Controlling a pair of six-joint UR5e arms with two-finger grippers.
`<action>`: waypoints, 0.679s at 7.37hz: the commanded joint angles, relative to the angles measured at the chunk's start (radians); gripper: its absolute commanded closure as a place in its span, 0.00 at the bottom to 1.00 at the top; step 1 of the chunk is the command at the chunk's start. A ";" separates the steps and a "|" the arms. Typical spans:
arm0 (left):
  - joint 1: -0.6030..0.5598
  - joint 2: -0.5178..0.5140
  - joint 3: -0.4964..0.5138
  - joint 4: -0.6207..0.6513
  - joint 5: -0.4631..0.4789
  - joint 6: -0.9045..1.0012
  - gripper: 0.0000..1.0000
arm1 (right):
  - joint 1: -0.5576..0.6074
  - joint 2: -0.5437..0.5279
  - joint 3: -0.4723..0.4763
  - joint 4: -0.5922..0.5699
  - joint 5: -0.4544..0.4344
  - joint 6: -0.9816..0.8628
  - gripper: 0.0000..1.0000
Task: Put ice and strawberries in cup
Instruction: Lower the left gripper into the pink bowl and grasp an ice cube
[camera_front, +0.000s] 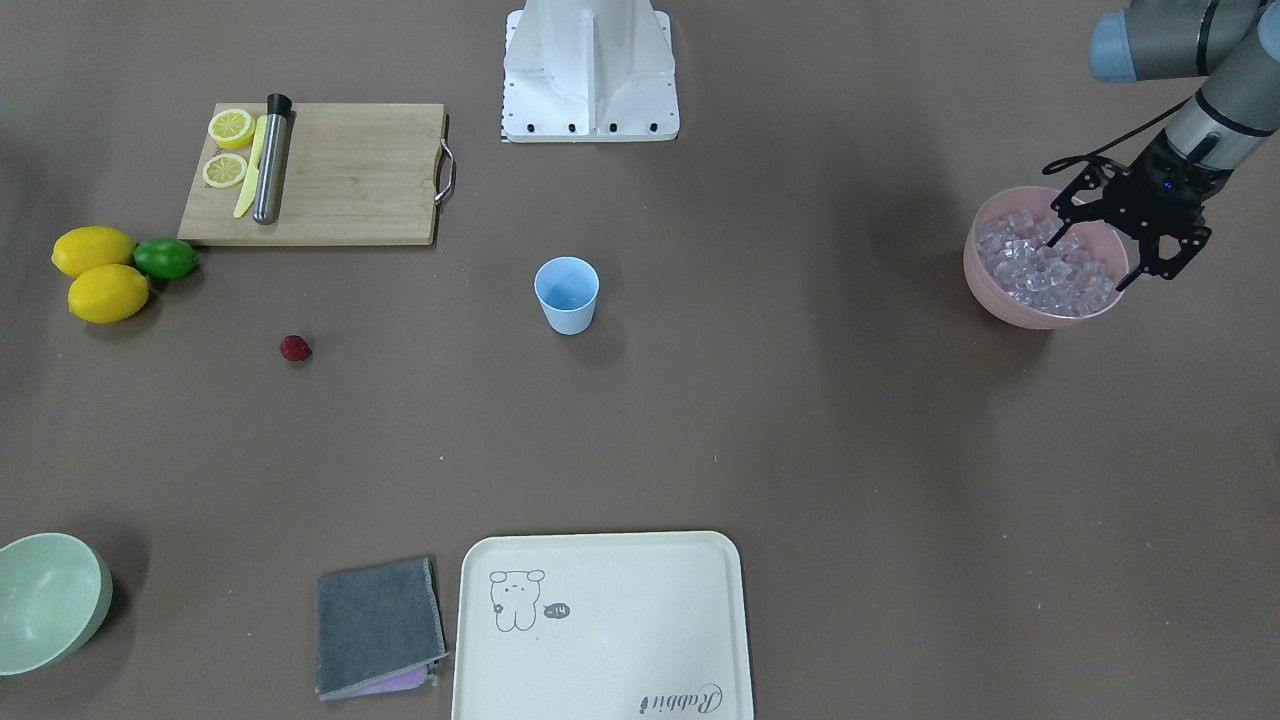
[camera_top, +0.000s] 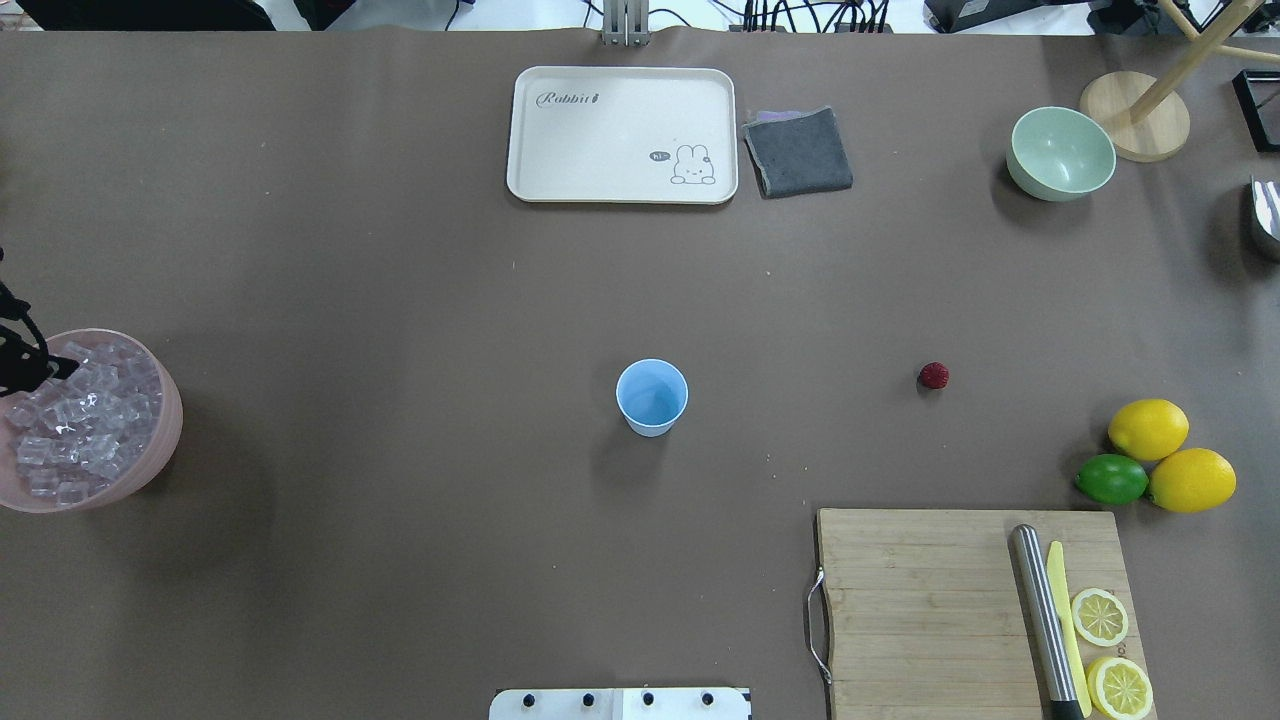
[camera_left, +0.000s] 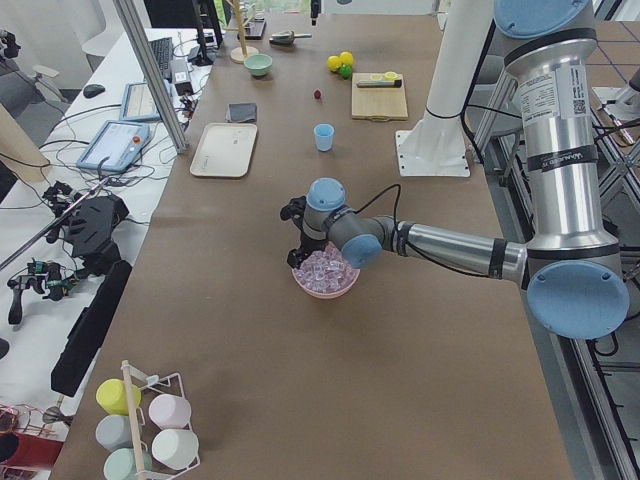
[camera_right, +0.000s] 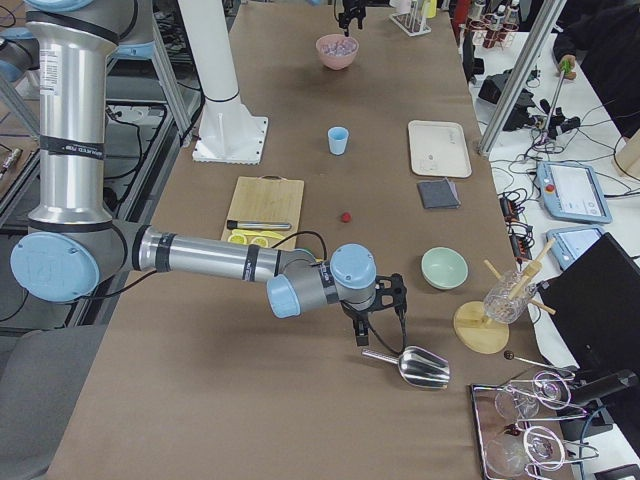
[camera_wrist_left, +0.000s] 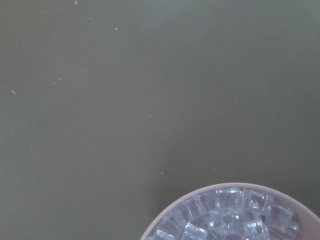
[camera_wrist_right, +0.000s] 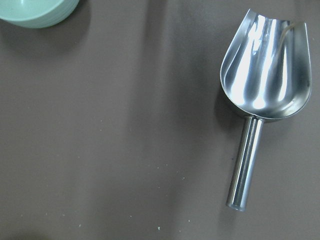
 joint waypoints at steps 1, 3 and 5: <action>0.020 0.103 0.000 -0.107 0.012 0.034 0.06 | -0.006 -0.005 0.001 0.000 0.000 -0.001 0.00; 0.052 0.113 0.004 -0.120 0.015 0.035 0.19 | -0.006 -0.037 0.003 0.040 0.001 0.002 0.00; 0.072 0.102 0.016 -0.120 0.045 0.059 0.25 | -0.006 -0.069 0.003 0.095 0.003 0.008 0.00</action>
